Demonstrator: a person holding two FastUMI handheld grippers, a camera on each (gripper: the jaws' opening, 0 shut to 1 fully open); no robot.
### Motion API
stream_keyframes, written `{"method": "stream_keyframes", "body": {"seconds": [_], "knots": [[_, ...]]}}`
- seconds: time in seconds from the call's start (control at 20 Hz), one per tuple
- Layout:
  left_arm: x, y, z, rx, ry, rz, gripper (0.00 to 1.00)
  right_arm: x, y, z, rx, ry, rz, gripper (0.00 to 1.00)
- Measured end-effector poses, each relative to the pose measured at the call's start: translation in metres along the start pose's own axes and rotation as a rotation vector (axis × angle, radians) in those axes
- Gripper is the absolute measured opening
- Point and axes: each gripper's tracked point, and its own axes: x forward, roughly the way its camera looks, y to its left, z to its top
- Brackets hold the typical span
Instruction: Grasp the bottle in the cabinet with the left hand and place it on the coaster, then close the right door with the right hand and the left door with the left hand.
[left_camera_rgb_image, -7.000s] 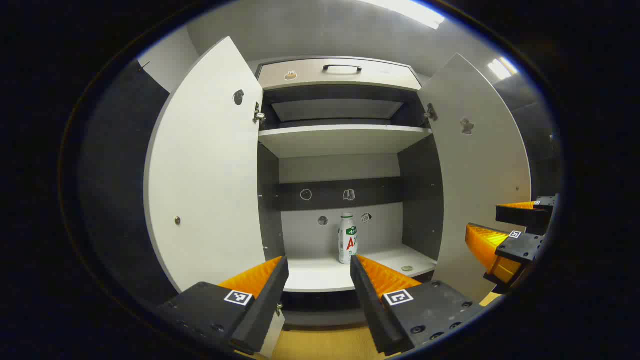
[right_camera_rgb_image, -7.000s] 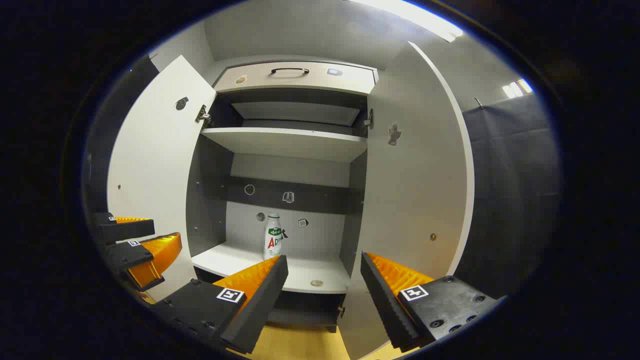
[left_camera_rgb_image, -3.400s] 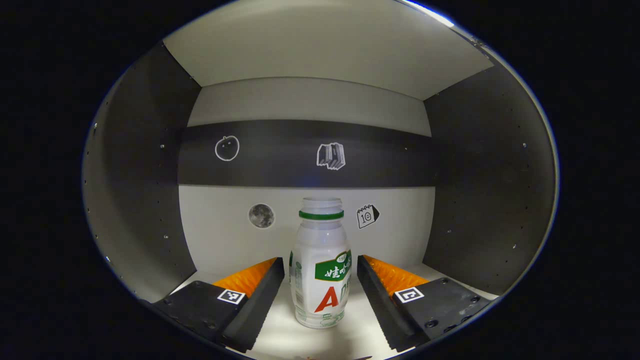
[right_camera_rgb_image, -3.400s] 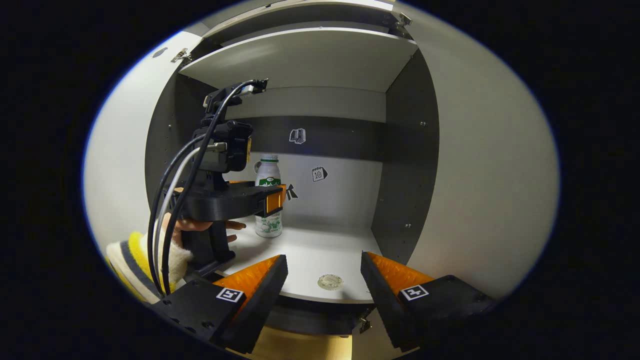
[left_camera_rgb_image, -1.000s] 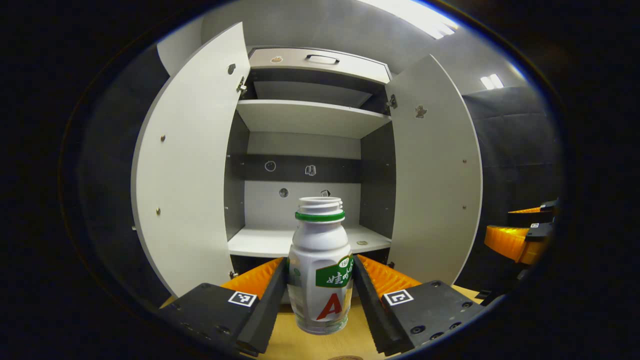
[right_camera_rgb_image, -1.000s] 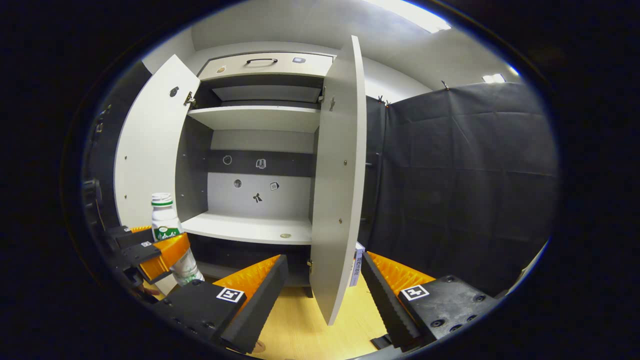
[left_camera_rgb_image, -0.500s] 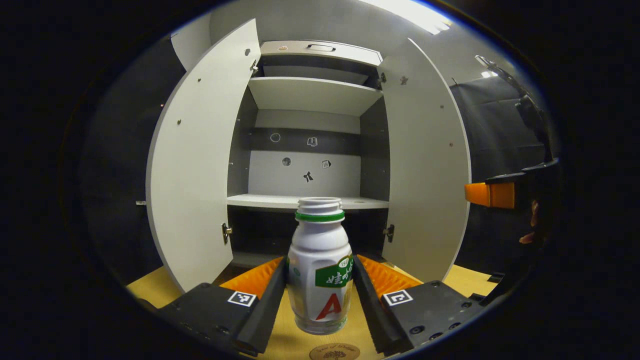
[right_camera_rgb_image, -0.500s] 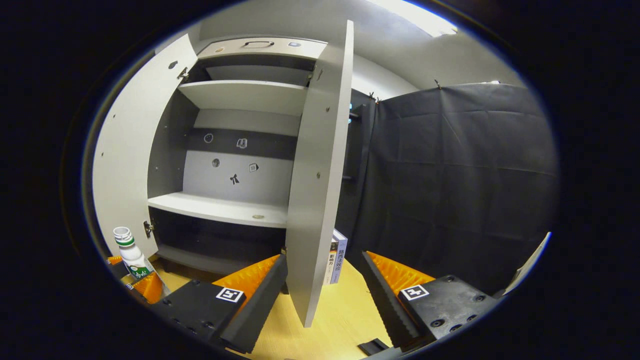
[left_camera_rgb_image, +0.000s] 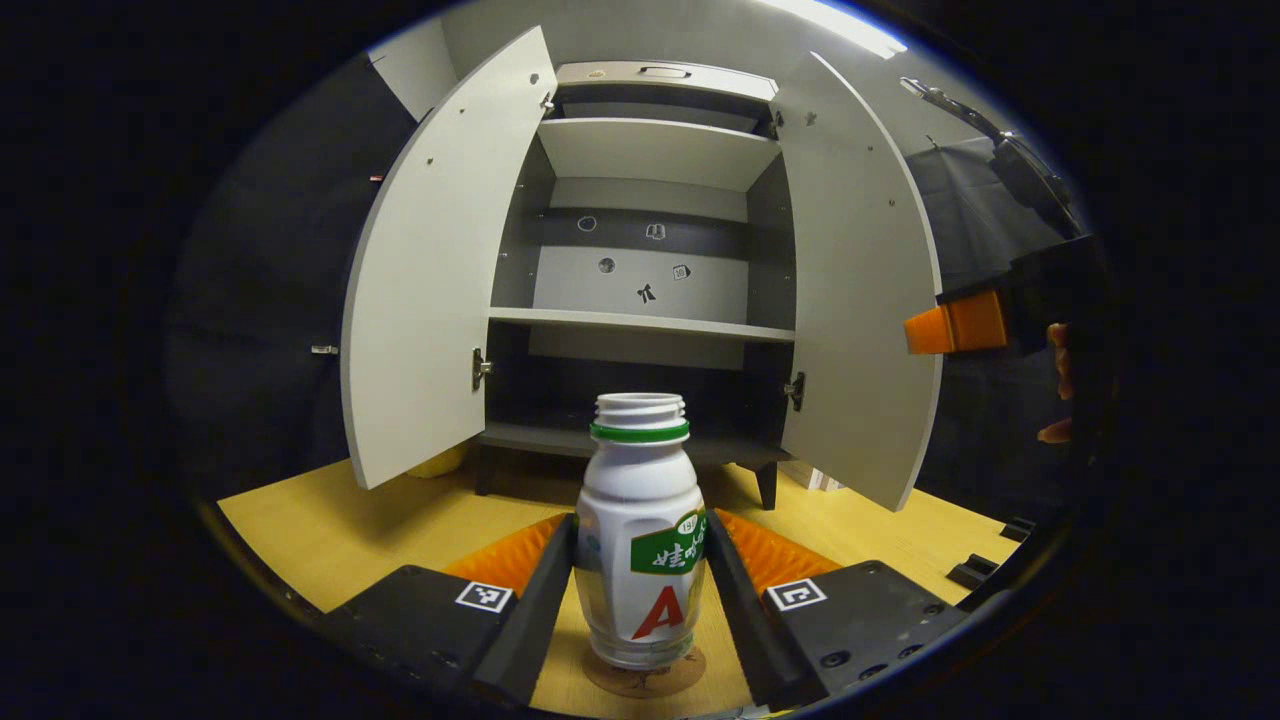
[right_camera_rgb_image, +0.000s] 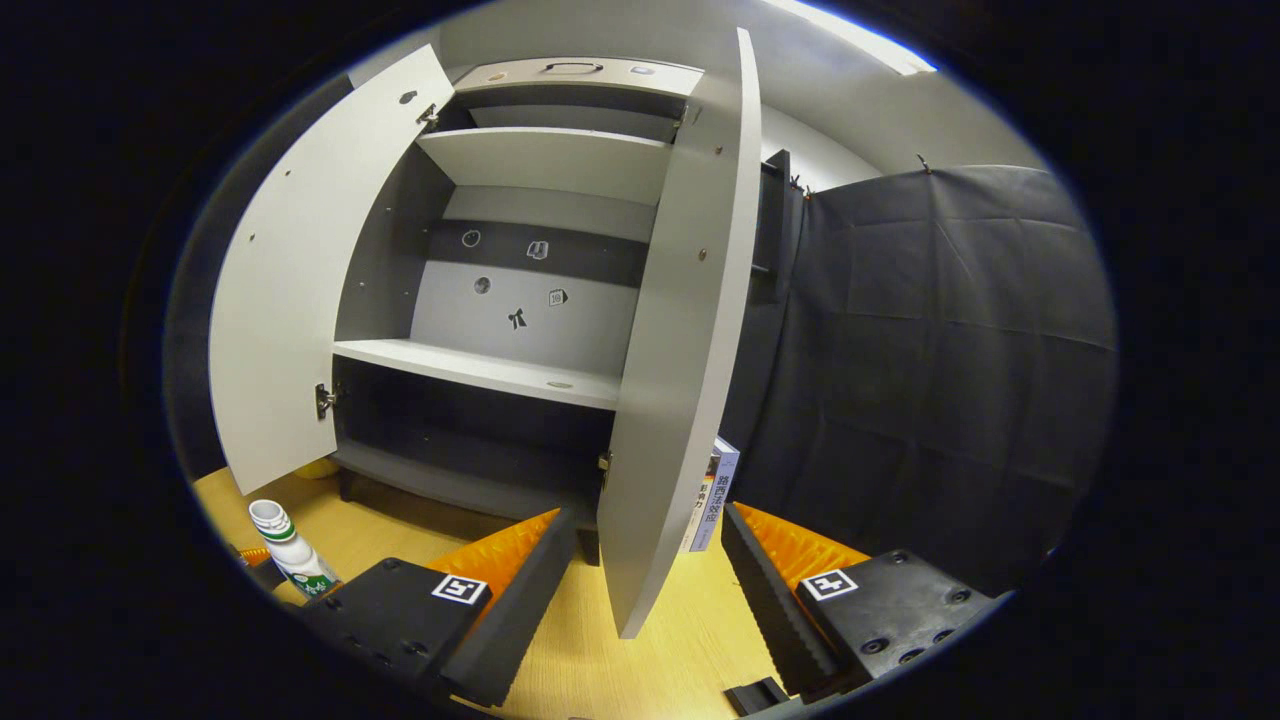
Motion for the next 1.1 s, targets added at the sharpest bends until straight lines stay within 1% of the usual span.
{"method": "stream_keyframes", "body": {"seconds": [0.15, 0.35, 0.55, 0.65, 0.75, 0.8, 0.9, 0.95, 1.1], "knots": [[-0.001, 0.0, -0.022, -0.022, 0.028, 0.004, 0.77, -0.004, 0.003, -0.011, -0.026, -0.024, -0.005, 0.98], [-0.002, 0.001, -0.037, 0.002, 0.018, 0.002, 0.77, -0.012, 0.002, -0.024, -0.028, -0.015, -0.004, 0.98], [-0.004, -0.003, -0.043, 0.043, -0.001, -0.018, 0.77, -0.011, -0.001, -0.022, -0.02, -0.011, -0.008, 0.98], [-0.003, -0.004, -0.044, 0.075, -0.016, -0.034, 0.78, -0.013, -0.003, -0.023, -0.013, -0.007, -0.011, 0.98], [-0.004, -0.006, -0.044, 0.079, -0.022, -0.045, 0.81, -0.013, -0.003, -0.021, -0.014, -0.007, -0.009, 0.98], [-0.004, -0.006, -0.041, 0.076, -0.028, -0.041, 0.81, -0.013, -0.003, -0.022, -0.019, -0.007, -0.009, 0.98], [-0.003, -0.002, -0.035, 0.078, -0.047, -0.006, 0.83, -0.014, -0.003, -0.022, -0.029, -0.005, -0.009, 0.98], [-0.002, 0.0, -0.033, 0.085, -0.051, 0.009, 0.86, -0.014, -0.003, -0.022, -0.028, -0.004, -0.007, 0.98], [0.0, 0.001, -0.022, 0.127, -0.068, 0.016, 0.88, -0.015, -0.003, -0.02, -0.016, 0.002, -0.004, 0.98]]}}
